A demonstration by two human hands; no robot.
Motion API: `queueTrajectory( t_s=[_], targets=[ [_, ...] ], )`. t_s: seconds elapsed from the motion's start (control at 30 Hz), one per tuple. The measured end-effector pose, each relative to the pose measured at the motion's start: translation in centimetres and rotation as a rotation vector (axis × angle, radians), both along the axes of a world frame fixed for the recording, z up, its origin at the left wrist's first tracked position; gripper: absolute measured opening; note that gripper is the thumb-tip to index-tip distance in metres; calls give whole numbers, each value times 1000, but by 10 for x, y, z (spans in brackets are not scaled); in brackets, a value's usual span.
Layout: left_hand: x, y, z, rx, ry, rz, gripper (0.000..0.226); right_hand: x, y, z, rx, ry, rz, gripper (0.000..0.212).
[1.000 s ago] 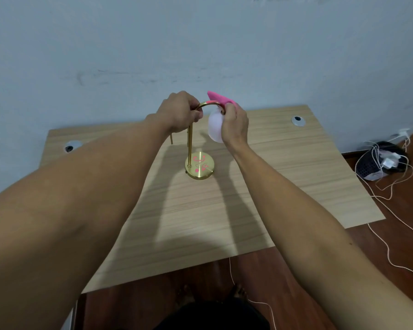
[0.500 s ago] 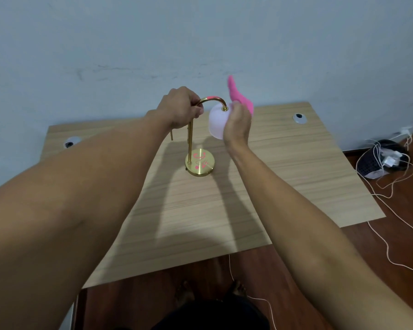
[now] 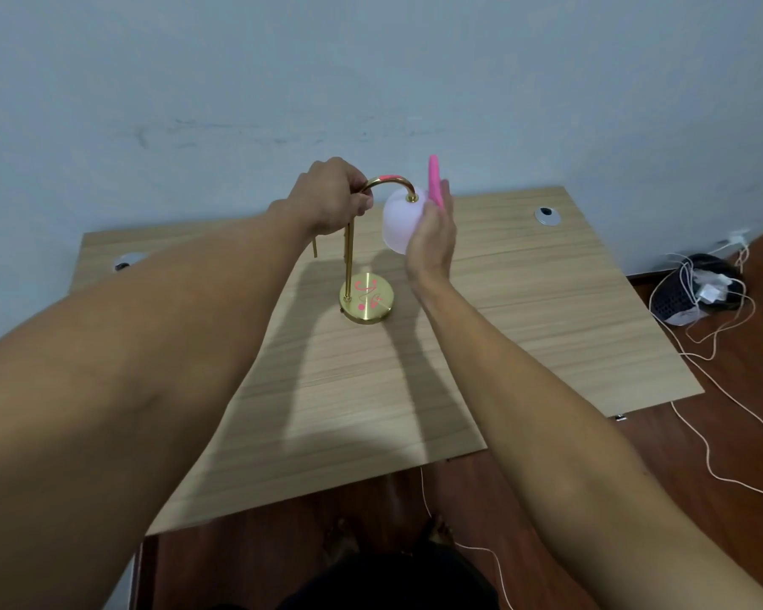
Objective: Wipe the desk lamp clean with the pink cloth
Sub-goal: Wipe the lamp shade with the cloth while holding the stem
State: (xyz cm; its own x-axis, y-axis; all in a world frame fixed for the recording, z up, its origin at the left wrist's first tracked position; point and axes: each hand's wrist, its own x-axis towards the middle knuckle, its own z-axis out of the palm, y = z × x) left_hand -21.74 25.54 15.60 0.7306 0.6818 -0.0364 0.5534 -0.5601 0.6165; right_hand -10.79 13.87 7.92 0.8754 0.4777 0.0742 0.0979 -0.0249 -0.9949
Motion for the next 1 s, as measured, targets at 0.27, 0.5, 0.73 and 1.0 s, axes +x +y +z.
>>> queueTrajectory(
  t_s=[0.27, 0.5, 0.73, 1.0],
  targets=[
    [0, 2, -1, -3, -8, -16, 13, -32, -42, -75, -554, -960, 136, 74],
    [0, 4, -1, -1, 3, -22, 12, -28, -82, -102, -661, -922, 333, 63],
    [-2, 2, -1, -25, -2, -18, 13, -2, -78, -54, -315, 578, -257, 32],
    [-2, 2, -1, -19, -1, -22, 13, 8, -33, 20, 4, 57, -253, 44]
  ],
)
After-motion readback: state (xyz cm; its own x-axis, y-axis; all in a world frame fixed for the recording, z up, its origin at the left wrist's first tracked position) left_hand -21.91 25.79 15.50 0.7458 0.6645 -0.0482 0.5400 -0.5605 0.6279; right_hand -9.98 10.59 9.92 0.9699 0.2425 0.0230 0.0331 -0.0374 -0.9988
